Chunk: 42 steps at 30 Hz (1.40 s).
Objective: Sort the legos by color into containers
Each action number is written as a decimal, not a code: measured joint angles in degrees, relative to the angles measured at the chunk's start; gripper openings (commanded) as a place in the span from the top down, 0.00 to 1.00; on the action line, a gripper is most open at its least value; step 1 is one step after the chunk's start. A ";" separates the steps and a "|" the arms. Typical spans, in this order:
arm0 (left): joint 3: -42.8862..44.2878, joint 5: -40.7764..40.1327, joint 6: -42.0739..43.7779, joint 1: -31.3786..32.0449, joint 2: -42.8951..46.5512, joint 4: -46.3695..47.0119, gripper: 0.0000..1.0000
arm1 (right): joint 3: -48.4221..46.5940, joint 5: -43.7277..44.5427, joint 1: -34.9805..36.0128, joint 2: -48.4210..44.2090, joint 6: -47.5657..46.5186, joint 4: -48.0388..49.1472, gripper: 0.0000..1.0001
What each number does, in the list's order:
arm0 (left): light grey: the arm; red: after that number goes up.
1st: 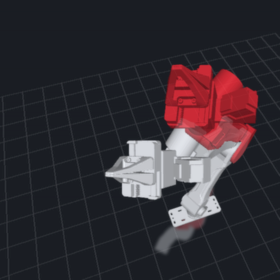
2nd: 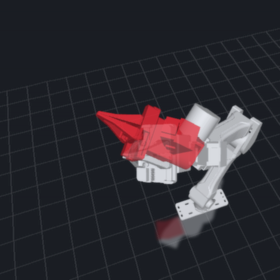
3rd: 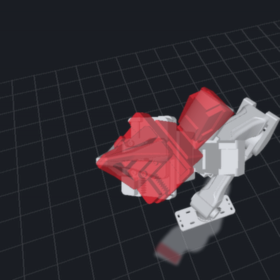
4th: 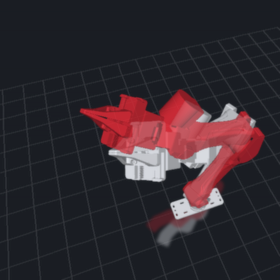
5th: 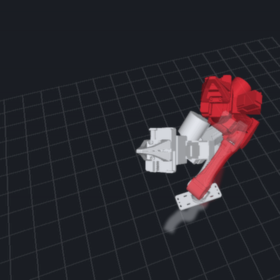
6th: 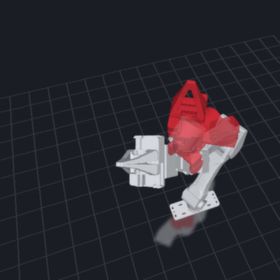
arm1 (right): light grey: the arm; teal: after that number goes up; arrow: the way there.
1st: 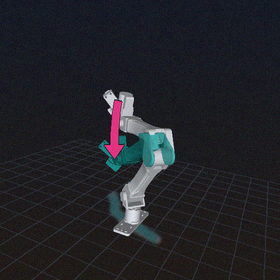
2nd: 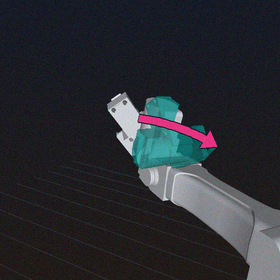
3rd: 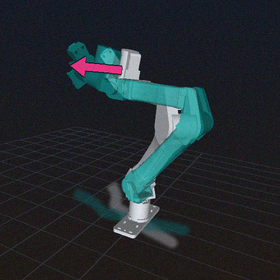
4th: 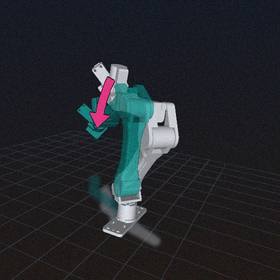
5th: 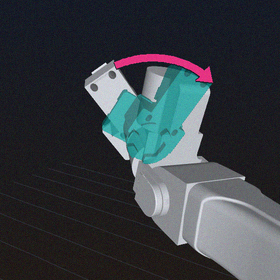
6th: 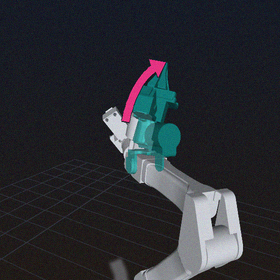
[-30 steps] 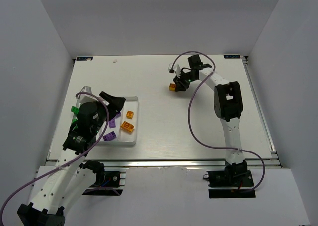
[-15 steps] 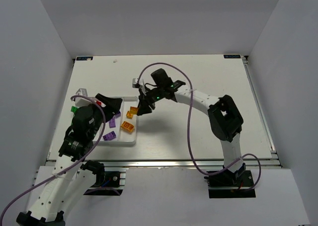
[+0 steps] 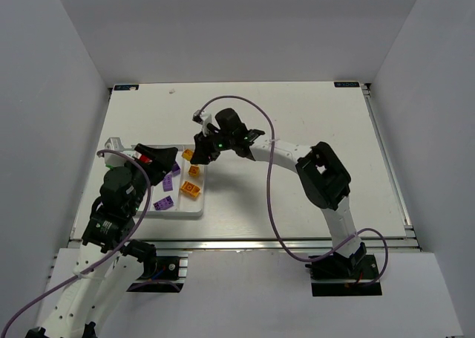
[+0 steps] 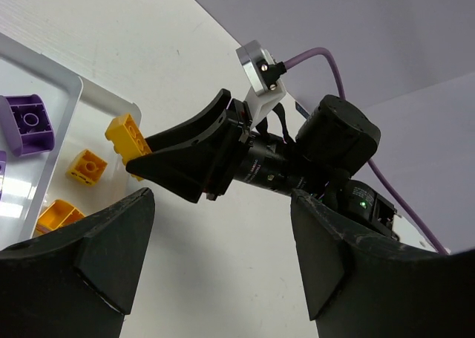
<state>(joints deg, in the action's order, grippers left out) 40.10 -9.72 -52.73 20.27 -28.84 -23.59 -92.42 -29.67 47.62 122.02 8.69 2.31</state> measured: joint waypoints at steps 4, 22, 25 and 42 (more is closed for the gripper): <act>-0.11 0.04 -0.22 0.00 -0.17 0.02 0.17 | 1.33 1.33 0.87 0.02 1.33 3.76 0.66; -0.15 0.04 -0.24 0.00 -1.05 0.00 0.13 | 3.63 3.63 0.98 0.42 -1.75 6.47 0.11; -0.11 -0.13 0.20 0.00 -1.03 -0.72 0.02 | 1.79 3.15 0.33 0.26 -4.96 3.08 0.11; 3.56 1.14 6.19 0.00 -8.79 0.28 0.02 | 5.62 10.56 -21.33 -29.99 -21.94 -12.96 0.11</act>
<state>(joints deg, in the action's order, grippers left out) 43.66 -8.58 -46.54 20.27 -37.63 -23.31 -86.80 -19.11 26.28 92.03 -13.26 -10.66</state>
